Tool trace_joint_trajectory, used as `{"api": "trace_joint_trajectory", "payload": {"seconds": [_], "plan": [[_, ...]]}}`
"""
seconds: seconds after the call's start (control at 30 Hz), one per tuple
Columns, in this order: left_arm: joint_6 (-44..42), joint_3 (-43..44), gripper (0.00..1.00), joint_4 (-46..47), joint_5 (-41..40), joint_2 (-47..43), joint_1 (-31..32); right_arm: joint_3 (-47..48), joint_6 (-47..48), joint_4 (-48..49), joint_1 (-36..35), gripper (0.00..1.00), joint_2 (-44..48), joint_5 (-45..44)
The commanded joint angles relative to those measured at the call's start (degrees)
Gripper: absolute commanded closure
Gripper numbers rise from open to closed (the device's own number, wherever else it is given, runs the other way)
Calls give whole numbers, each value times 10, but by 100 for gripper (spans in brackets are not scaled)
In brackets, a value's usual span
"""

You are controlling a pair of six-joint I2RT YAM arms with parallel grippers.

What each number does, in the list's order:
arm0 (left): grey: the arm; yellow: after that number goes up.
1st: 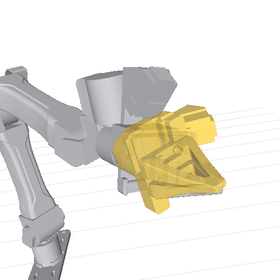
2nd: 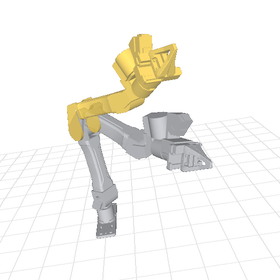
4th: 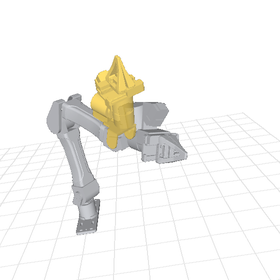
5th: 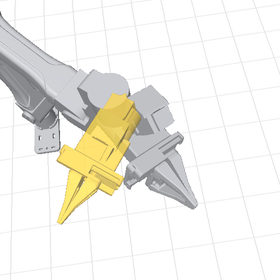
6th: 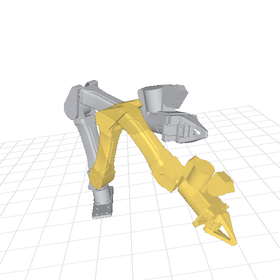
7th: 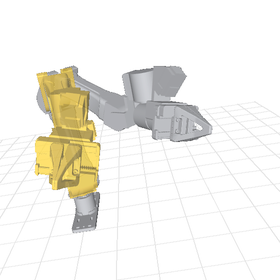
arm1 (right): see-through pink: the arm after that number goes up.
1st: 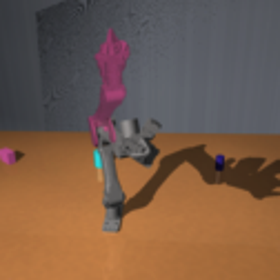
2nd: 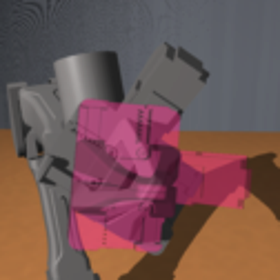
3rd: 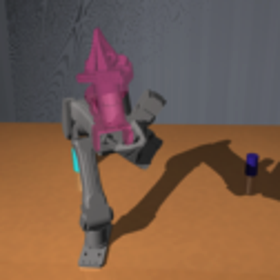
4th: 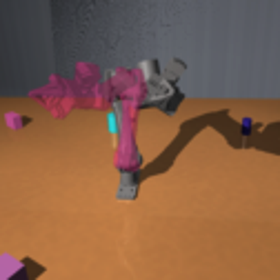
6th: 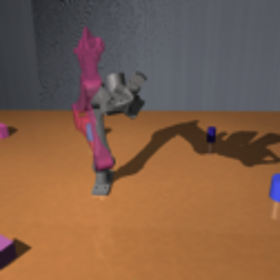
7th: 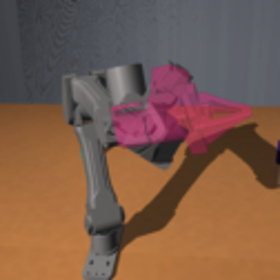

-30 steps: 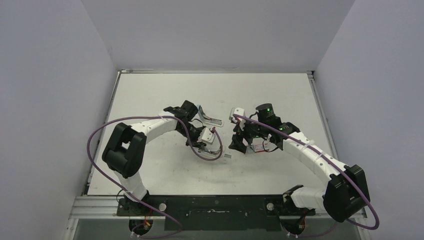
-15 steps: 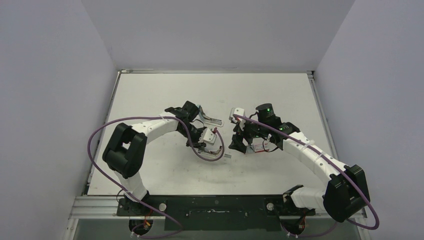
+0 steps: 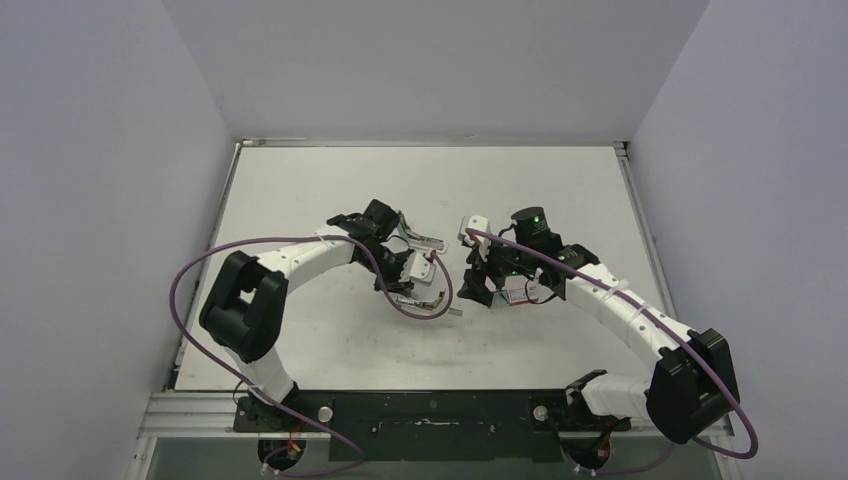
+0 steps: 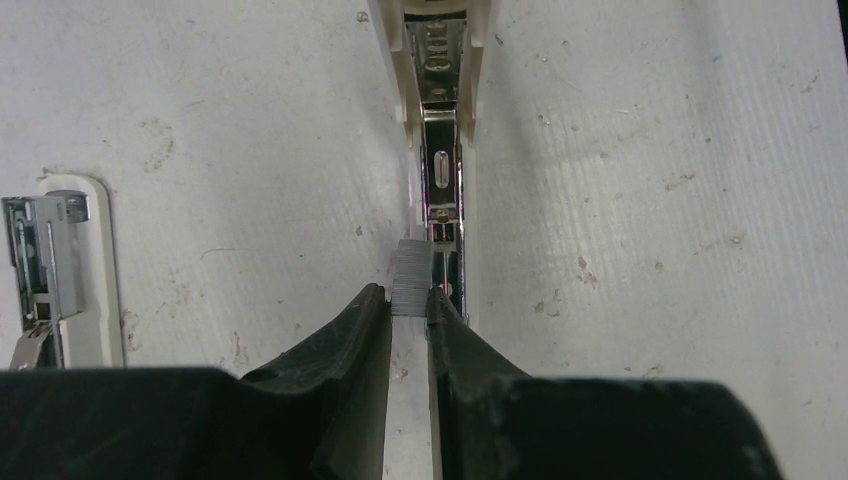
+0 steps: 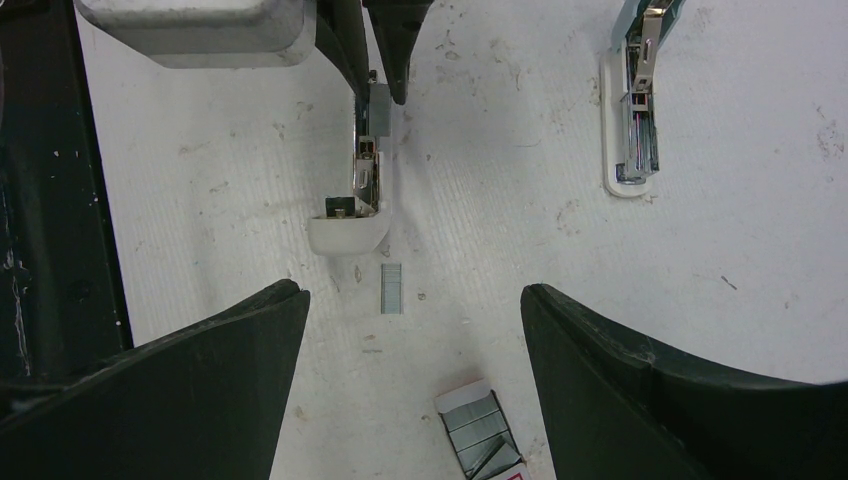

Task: Load the staples into the stapler
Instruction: Install the staple into the stapler.

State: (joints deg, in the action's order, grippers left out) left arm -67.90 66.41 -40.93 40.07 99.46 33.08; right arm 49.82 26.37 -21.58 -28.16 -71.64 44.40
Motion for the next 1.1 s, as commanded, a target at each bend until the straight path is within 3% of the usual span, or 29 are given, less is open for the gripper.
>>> {"api": "trace_joint_trajectory", "payload": {"seconds": [0.0, 0.17, 0.37, 0.63, 0.77, 1.07], "plan": [[33, -7, 100, 36, -1, -48, 3, 24, 4, 14, -1, 20, 1, 19], [68, -41, 100, 69, -3, -84, 3, 20, -42, 47, 9, 20, 2, -4], [96, -95, 100, 107, -6, -144, 2, 26, -139, 105, 22, 20, -49, -128], [127, -127, 100, 142, -8, -187, -3, 65, -135, 111, -29, 28, -183, -185], [144, -132, 100, 150, -4, -190, -13, 69, -135, 114, -72, 29, -219, -208], [105, -137, 100, 127, 20, -194, -35, 62, -149, 115, -97, 30, -257, -203]]}}
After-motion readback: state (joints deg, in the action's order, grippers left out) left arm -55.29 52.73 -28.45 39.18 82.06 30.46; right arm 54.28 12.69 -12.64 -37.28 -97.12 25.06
